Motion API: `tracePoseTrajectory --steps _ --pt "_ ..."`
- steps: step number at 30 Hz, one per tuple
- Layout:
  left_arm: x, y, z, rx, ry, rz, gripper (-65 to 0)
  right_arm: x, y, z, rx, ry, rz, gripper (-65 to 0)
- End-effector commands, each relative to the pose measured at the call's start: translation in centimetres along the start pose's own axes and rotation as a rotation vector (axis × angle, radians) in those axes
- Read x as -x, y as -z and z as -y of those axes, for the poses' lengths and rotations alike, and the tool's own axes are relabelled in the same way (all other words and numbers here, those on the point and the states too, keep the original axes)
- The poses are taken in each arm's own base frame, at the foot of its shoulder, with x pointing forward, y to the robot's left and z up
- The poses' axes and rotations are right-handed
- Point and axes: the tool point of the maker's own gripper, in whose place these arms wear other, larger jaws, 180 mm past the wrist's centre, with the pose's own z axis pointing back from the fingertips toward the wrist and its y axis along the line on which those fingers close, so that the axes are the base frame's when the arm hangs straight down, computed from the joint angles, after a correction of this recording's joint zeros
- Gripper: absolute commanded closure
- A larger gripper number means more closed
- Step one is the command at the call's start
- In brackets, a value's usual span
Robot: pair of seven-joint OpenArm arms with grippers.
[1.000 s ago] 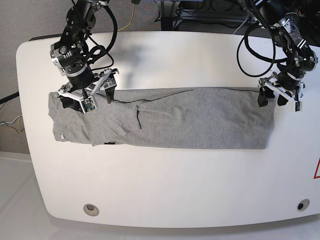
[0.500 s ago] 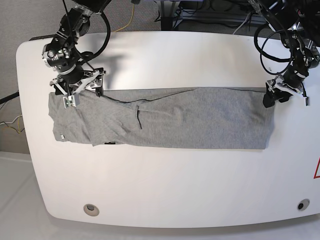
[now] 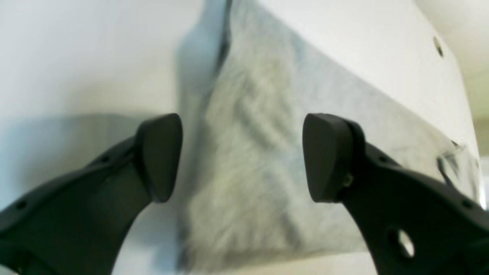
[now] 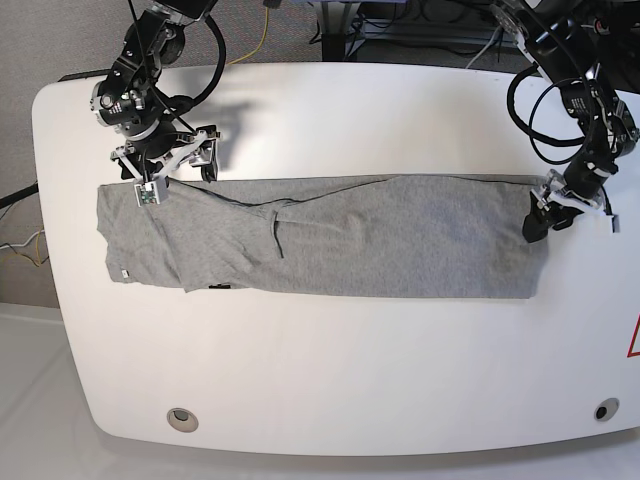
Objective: Fold the T-shirt properly
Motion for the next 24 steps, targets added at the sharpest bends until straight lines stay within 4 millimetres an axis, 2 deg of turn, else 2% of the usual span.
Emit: tracePoseTrajectory --steps 1,10,24 --pt "-2.7 0.1 0.7 0.028 0.031 0.061 -45.4 -1.2 -0.5 0.0 0.005 -0.031 0.04 -47.9" --pt "-2.7 -0.1 0.8 0.023 0.074 0.038 -45.6 -2.0 -0.3 0.4 -0.001 -0.012 0.072 -47.2" --pt "-0.3 0.4 1.7 0.032 0.091 -0.036 -45.3 -2.2 -0.3 0.1 -0.019 0.004 0.083 -46.9"
